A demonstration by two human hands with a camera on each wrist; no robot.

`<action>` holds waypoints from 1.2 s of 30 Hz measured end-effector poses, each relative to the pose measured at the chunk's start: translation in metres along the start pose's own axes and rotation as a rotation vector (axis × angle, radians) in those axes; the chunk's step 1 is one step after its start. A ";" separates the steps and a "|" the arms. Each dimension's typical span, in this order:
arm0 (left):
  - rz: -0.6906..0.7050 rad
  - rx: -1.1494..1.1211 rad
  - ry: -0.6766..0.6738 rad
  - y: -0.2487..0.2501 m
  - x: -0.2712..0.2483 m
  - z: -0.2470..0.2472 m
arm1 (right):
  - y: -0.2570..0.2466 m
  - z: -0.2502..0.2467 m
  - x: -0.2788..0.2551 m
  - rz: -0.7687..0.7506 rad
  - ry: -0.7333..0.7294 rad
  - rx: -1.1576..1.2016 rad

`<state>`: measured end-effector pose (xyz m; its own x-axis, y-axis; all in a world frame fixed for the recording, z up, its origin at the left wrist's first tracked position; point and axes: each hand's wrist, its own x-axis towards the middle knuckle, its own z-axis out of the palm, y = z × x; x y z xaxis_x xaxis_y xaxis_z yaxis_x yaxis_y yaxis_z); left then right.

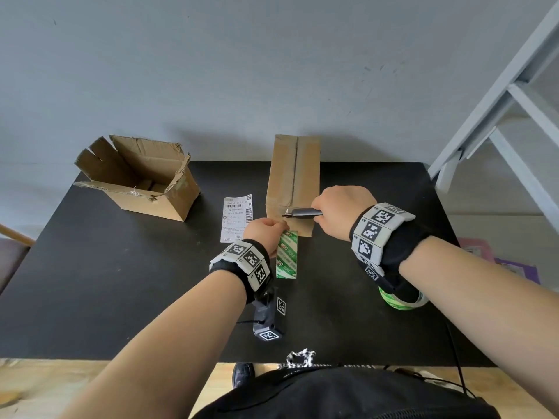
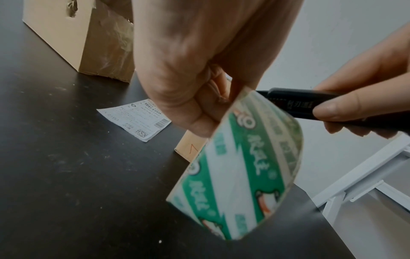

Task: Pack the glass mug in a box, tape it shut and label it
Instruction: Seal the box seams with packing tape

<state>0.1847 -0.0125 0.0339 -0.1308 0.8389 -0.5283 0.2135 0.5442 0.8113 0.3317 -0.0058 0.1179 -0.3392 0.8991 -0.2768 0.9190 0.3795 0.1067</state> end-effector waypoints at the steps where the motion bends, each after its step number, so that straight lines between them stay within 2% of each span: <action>1: 0.003 0.009 0.000 0.000 0.001 0.000 | 0.000 -0.001 0.000 0.002 -0.002 -0.006; 20: 0.061 0.095 0.014 0.003 0.001 -0.002 | -0.003 0.004 0.005 0.045 -0.025 -0.046; 26: 0.055 0.122 0.013 0.001 0.002 -0.004 | 0.009 0.006 -0.002 0.109 -0.102 -0.053; 36: 0.057 0.235 0.011 -0.012 0.003 -0.010 | 0.008 0.011 -0.008 0.099 0.017 0.131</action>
<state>0.1723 -0.0168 0.0250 -0.1226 0.8689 -0.4795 0.4398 0.4807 0.7586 0.3441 -0.0126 0.1101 -0.2484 0.9345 -0.2548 0.9660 0.2585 0.0065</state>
